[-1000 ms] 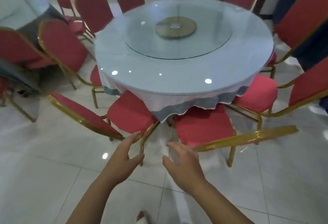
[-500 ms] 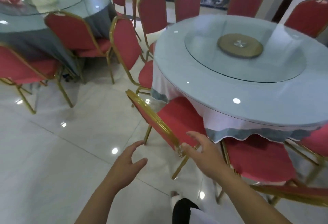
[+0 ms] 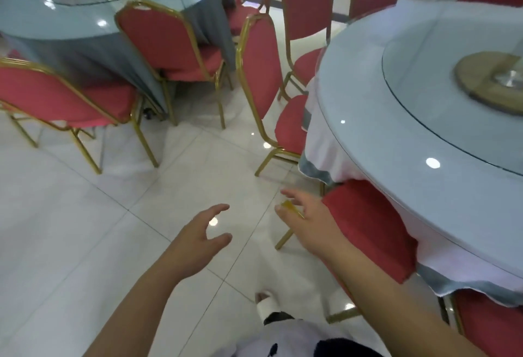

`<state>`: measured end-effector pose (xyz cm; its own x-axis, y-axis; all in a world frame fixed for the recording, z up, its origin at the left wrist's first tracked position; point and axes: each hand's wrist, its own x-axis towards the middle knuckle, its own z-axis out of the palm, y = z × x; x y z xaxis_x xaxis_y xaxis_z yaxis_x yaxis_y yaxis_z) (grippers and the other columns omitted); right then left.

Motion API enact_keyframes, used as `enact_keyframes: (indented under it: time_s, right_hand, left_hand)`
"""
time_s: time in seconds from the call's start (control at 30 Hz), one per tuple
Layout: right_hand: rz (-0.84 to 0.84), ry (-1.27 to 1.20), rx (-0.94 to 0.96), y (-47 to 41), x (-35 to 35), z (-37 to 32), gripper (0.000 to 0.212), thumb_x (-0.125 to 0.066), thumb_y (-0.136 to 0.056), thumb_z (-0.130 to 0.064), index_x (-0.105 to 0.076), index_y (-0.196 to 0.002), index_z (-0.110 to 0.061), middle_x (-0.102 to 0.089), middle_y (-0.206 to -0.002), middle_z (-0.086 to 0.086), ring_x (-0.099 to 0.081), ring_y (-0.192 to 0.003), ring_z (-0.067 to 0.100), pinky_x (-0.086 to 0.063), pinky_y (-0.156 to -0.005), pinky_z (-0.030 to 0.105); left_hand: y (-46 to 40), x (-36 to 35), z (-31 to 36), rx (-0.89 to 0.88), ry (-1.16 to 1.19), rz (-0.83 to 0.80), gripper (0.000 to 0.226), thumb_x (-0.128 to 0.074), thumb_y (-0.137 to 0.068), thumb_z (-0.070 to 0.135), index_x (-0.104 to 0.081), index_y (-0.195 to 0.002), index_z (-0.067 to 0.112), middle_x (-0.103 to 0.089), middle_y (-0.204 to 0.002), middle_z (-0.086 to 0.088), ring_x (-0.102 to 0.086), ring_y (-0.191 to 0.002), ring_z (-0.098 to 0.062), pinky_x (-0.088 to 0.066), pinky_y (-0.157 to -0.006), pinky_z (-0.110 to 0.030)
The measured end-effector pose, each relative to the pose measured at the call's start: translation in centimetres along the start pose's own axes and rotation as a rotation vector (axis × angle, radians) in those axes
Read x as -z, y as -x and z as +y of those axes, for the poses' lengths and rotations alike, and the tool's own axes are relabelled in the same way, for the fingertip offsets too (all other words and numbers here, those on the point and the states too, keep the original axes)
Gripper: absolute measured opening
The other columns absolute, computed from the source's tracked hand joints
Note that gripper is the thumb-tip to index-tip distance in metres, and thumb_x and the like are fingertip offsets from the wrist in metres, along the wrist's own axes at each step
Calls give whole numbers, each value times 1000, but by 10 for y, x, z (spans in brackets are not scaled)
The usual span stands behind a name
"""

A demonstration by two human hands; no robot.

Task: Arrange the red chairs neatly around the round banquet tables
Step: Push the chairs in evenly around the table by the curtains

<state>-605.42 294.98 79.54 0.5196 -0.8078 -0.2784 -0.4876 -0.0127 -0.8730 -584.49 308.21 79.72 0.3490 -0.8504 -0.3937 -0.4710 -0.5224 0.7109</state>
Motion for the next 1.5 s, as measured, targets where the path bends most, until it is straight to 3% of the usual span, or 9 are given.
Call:
enact_keyframes:
  time_s: [0.1, 0.27, 0.57, 0.7, 0.83, 1.0, 1.27, 1.43, 1.5]
  right_hand:
    - [-81, 82, 87, -52, -37, -40, 47, -57, -94, -47, -50, -138, -32, -47, -140, -15, -44, -126, 2, -38, -106, 27]
    - [-132, 72, 40, -144, -90, -77, 52, -56, -93, -54, -45, -141, -37, -43, -144, -18, -43, -125, 1, -36, -100, 23]
    - [248, -82, -245, -282, -119, -128, 52, -60, -89, -55, -48, -136, -38, -49, -139, -14, -47, -127, 9, -44, -101, 36]
    - [411, -153, -276, -325, -124, -160, 54, -59, -93, -49, -43, -143, -33, -47, -138, -13, -49, -115, 0, -39, -85, 21]
    - [483, -193, -360, -371, -125, -170, 60, -62, -93, -45, -37, -146, -32, -41, -144, -11, -57, -85, -10, -42, -66, 10]
    - [600, -203, -410, -461, -104, -173, 82, -68, -87, -49, -23, -153, -32, -29, -156, -7, -36, -139, 15, -41, -100, 30]
    - [649, -262, -453, -621, -85, -190, 95, -70, -67, -59, -24, -147, -36, -46, -141, -6, -48, -129, 21, -47, -102, 49]
    - [713, -60, -607, -679, -93, -193, 85, -66, -85, -28, -14, -152, -33, -38, -148, 3, -37, -135, 30, -35, -110, 53]
    - [823, -83, -698, -685, -100, -184, 67, -57, -89, -11, -30, -147, -31, -50, -132, 1, -48, -126, 29, -41, -102, 45]
  left_hand:
    - [-53, 41, -11, 33, 26, 147, 48, -66, -92, 26, -50, -134, 42, -44, -144, 12, -39, -131, -7, -32, -99, -27]
    - [-167, 107, -36, -11, 96, 125, 47, -66, -91, 25, -53, -133, 41, -46, -145, 10, -40, -134, -13, -35, -100, -29]
    - [-391, 244, -23, -151, -41, -104, 53, -71, -89, 19, -52, -137, 32, -49, -142, 1, -45, -129, -18, -39, -94, -32]
    - [-496, 287, 33, -300, -241, -210, 65, -73, -86, 15, -45, -143, 27, -45, -146, -7, -47, -120, -19, -38, -89, -29]
    - [-585, 292, 100, -450, -465, -270, 82, -73, -85, 12, -29, -151, 33, -37, -152, -12, -47, -129, -33, -47, -101, -45]
    - [-675, 271, 161, -709, -748, -270, 97, -78, -81, 17, -17, -155, 35, -25, -160, -10, -31, -143, -34, -35, -111, -49]
    - [-776, 275, 206, -824, -959, -384, 95, -77, -81, 23, -18, -153, 42, -5, -165, -4, -8, -150, -38, -23, -117, -57]
    - [-836, 274, 223, -899, -1068, -473, 100, -81, -78, 24, -18, -151, 49, -6, -164, -5, -7, -149, -39, -22, -117, -59]
    - [-863, 268, 236, -965, -1094, -468, 96, -81, -76, 24, -24, -149, 48, -12, -163, -8, -12, -148, -39, -24, -115, -59]
